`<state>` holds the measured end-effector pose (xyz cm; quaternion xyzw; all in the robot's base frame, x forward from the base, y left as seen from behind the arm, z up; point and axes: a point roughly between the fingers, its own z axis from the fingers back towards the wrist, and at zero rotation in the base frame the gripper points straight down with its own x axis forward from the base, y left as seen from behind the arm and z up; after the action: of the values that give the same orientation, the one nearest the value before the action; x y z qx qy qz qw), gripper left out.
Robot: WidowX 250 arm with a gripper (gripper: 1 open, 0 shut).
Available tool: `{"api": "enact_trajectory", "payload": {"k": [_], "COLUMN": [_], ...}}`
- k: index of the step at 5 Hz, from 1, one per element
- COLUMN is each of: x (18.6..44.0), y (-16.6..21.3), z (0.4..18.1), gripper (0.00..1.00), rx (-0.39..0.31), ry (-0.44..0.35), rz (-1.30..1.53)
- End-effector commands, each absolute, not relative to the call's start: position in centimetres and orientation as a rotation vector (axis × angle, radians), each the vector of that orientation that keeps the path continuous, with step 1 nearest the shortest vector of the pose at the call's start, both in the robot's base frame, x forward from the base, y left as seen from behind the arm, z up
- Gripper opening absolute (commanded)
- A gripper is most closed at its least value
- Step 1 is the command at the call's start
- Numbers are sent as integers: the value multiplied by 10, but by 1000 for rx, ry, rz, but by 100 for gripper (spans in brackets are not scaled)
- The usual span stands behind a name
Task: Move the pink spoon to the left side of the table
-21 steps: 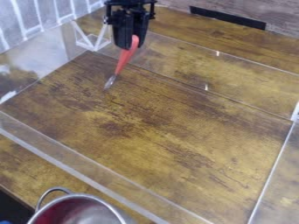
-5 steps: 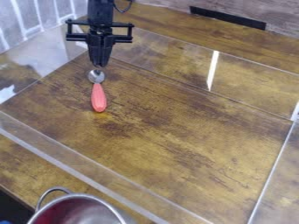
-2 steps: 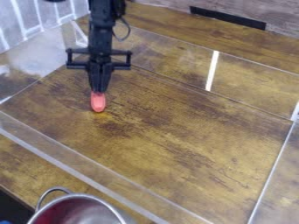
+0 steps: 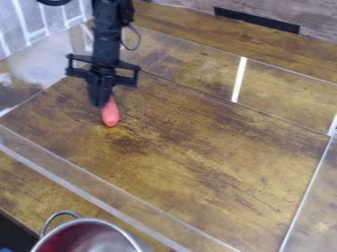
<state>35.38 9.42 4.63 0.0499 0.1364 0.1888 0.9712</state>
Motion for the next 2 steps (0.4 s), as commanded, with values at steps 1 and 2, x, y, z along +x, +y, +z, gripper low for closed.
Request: {"api": "enact_trajectory", "payload": {"k": [1,2], "x": [360,359], "y": [111,119], "z": [75,65], "gripper": [0,100], "rx": [81,50], "ry": [173,180], "rz": [346,315]}}
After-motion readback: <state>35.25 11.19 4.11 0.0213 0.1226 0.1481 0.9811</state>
